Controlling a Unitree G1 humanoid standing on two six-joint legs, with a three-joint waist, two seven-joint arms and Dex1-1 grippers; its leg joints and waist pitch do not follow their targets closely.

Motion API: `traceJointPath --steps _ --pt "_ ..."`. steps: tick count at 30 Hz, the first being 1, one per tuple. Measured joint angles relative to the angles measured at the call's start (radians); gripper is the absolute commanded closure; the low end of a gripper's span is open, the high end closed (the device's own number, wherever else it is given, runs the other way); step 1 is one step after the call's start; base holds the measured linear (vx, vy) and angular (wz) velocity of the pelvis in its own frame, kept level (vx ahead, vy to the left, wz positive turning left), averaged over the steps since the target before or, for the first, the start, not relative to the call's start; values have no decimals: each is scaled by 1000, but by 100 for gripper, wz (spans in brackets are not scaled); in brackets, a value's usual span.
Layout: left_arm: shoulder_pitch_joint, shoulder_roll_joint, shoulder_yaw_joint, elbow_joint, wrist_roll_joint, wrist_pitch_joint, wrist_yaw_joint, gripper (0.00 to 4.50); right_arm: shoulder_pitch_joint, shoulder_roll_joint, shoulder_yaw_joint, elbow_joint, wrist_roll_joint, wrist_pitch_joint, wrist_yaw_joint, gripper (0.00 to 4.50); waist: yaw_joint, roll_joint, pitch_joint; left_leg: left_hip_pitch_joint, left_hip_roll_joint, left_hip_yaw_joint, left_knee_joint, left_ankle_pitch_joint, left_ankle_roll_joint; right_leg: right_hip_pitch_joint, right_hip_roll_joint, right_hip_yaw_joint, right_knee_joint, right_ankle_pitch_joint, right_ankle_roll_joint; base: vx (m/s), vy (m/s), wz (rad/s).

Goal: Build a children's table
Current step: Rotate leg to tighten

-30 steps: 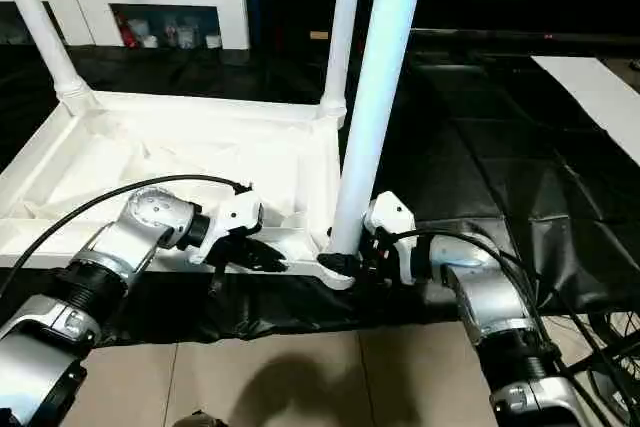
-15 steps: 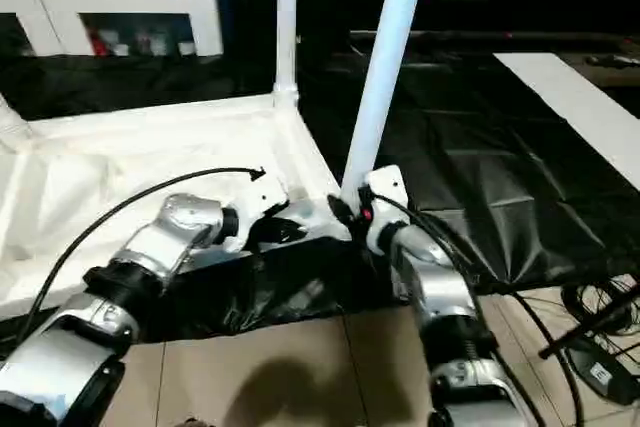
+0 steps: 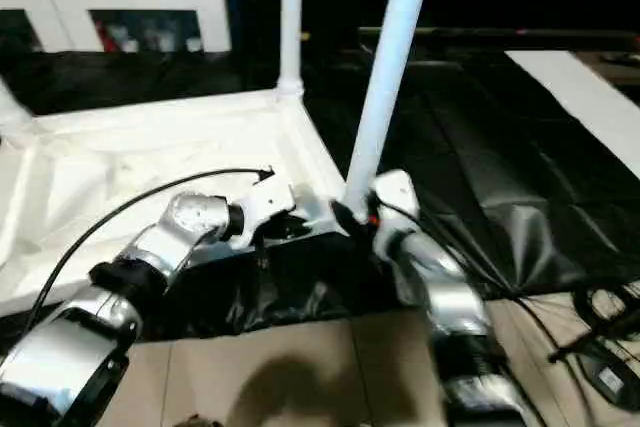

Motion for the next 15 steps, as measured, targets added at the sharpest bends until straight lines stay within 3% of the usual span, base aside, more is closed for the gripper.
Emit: traceJointPath --steps 3,5,10,15 --pt "-14 8 13 23 -1 -16 19 450 68 -38 14 -75 9 16 66 133 1 0 0 -1 1 0 -1 0 0 -2 1 -1 1 3 2 0 0 0" --pt "-28 11 23 35 -3 -16 19 405 108 -51 19 -111 23 28 89 130 2 1 1 -3 1 0 -1 0 0 -5 2 -1 2 5 2 27 -1 -1" --pt "-42 16 61 29 -54 -75 5 368 149 -96 16 -226 65 57 132 130 4 1 1 -17 1 1 2 -1 7 -15 2 -1 2 3 -2 22 0 0" --pt "-23 71 99 -79 -109 8 -73 353 169 -92 42 -270 78 87 166 130 0 -1 2 -16 3 3 5 -4 10 -15 1 -1 3 3 -3 0 0 0"
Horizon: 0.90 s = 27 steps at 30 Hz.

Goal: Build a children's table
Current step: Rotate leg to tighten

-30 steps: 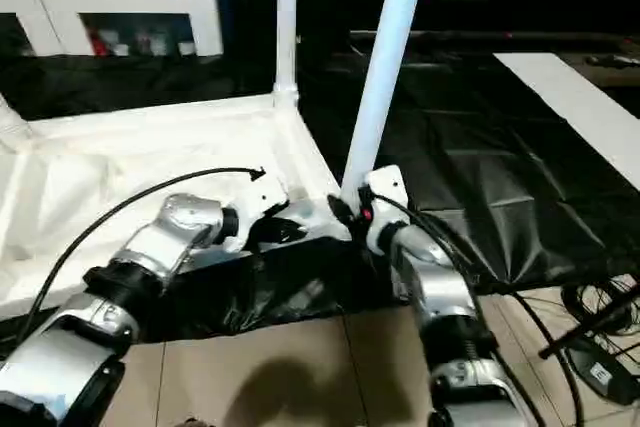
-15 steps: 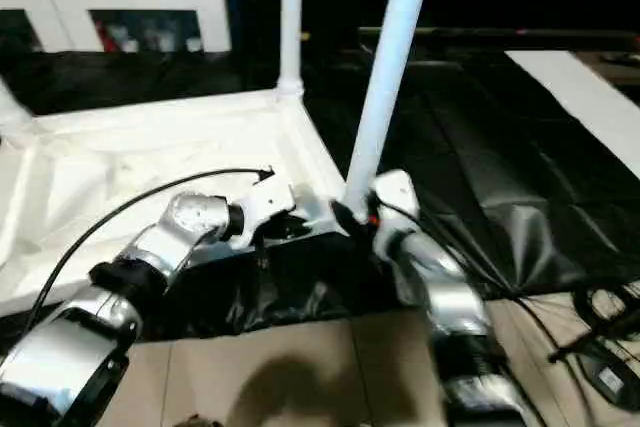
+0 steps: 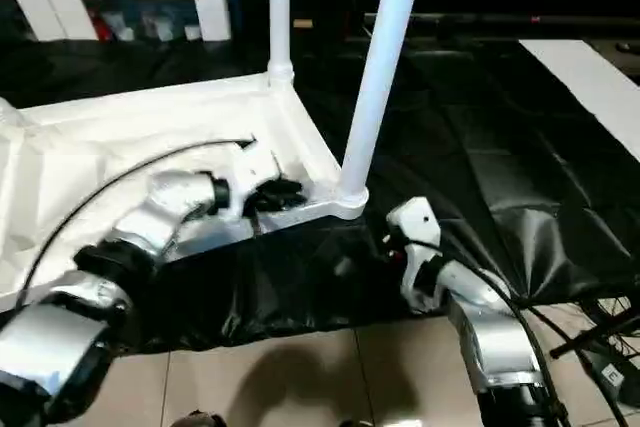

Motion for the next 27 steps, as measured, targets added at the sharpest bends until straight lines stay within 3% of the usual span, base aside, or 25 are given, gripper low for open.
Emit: traceJointPath --steps 5,8,13,17,22,27 --pt "108 75 39 -249 -98 193 -92 353 -52 37 41 27 -2 2 -1 130 -1 -7 4 3 1 1 1 -1 -6 0 0 2 5 0 0 0 0 0" --pt "181 150 41 -415 -165 322 -187 353 -121 69 55 87 -10 -7 -18 130 -3 -15 9 3 3 1 1 0 -9 -1 1 2 7 0 0 0 0 0" --pt "266 268 30 -587 -203 464 -295 353 -242 121 57 253 -51 -57 -78 130 1 -18 10 2 2 2 1 1 -11 -1 1 4 9 -1 0 0 0 0" --pt "312 309 8 -662 -197 536 -308 353 -316 153 57 358 -54 -84 -100 130 -1 -19 10 3 2 3 2 2 -11 -1 1 6 12 -1 0 0 0 0" --pt "364 320 -41 -722 -127 595 -217 353 -442 214 53 534 -58 -147 -149 130 -8 -20 11 8 2 3 1 4 -15 -1 4 12 16 -2 0 0 0 0" --pt "378 322 -66 -722 -58 598 -127 353 -540 253 -12 681 -47 -201 -274 130 -5 -23 11 10 3 2 1 5 -16 0 16 26 17 -2 0 0 0 0"
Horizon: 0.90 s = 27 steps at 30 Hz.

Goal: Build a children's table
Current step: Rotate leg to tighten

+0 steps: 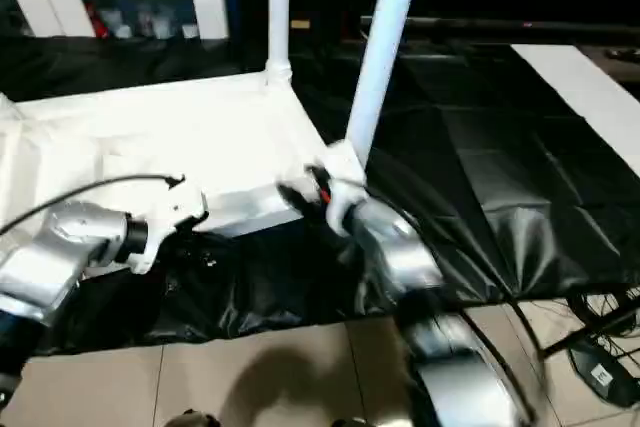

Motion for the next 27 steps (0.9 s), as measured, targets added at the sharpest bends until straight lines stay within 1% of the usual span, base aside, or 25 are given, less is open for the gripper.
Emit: traceJointPath --steps 3,8,13,18,27 --pt "3 2 -3 0 24 1 44 353 -30 2 -35 57 13 -20 -46 130 4 -1 0 0 0 0 0 0 0 0 1 0 0 0 0 0 0 0" --pt "2 -6 -2 12 37 -8 100 353 -81 0 -89 145 41 -56 -119 130 5 -2 0 0 0 0 0 0 -1 0 1 0 1 0 0 0 0 0" --pt "-7 -14 2 51 47 -27 146 353 -107 -36 -121 213 41 -97 -167 130 9 -2 0 -1 0 0 2 1 -1 0 1 0 2 0 0 0 0 0" --pt "-21 -39 2 73 49 -47 180 353 -142 -74 -147 282 43 -116 -185 130 11 -2 0 -3 0 -1 4 1 -1 -1 1 0 3 0 0 0 0 0" --pt "-35 -78 4 126 50 -99 260 353 -166 -157 -188 359 46 -140 -208 130 13 -2 0 -9 0 -2 7 1 -1 -3 1 -2 4 0 0 0 0 0"
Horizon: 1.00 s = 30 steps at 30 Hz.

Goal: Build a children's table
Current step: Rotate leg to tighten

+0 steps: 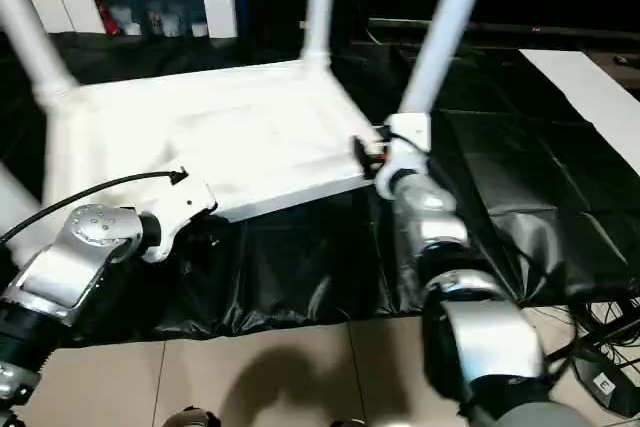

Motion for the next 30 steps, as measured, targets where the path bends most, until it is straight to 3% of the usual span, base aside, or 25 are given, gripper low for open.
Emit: traceJointPath --steps 5,8,11,17,21,25,26,27,29,30 --pt "0 -24 21 22 1 -27 60 353 -2 -40 -20 16 0 -10 1 130 -3 1 0 -1 0 0 2 0 0 0 0 0 1 0 0 0 0 0" --pt "26 -55 70 7 -6 -43 114 353 -1 -44 -18 13 -1 -32 41 130 -7 3 1 0 1 0 2 0 0 0 0 0 1 0 0 0 0 0" --pt "99 -134 147 -78 -85 -97 166 353 53 -34 10 -57 -4 -50 141 130 -9 5 2 -1 4 0 2 0 0 0 1 -1 1 0 0 0 0 0" --pt "231 -224 221 -280 -177 -140 251 353 293 11 92 -390 24 2 257 130 -5 18 10 0 8 0 2 0 0 1 3 -2 0 0 0 0 0 0" --pt "337 -296 261 -402 -159 -135 382 353 547 18 135 -795 80 102 225 130 -3 27 14 -1 8 -1 0 0 0 2 3 -2 -5 -3 4 0 0 0" --pt "408 -324 270 -510 -121 -144 471 353 769 36 139 -1084 61 148 164 130 -6 31 15 0 8 -1 -4 -1 0 2 4 -1 -7 -7 11 0 0 0" --pt "411 -322 270 -517 -110 -144 486 353 791 38 138 -1113 60 166 153 130 -7 32 16 -7 6 -9 -5 -1 0 4 3 -5 -7 -7 11 0 0 0" --pt "406 -323 266 -518 -95 -145 506 353 814 40 136 -1144 60 175 142 130 -25 44 18 -20 -5 -41 -4 0 0 13 -2 -33 -18 -7 12 0 0 0" --pt "395 -323 269 -512 -77 -142 535 353 816 51 145 -1156 40 173 128 130 -43 55 21 -34 -10 -89 -6 0 -1 25 0 -62 -30 -5 6 -14 -51 43" --pt "383 -322 272 -501 -67 -137 552 353 807 61 159 -1153 25 172 120 130 -49 60 23 -38 -11 -118 -4 3 -5 27 9 -71 -23 -7 -12 5 -69 49"
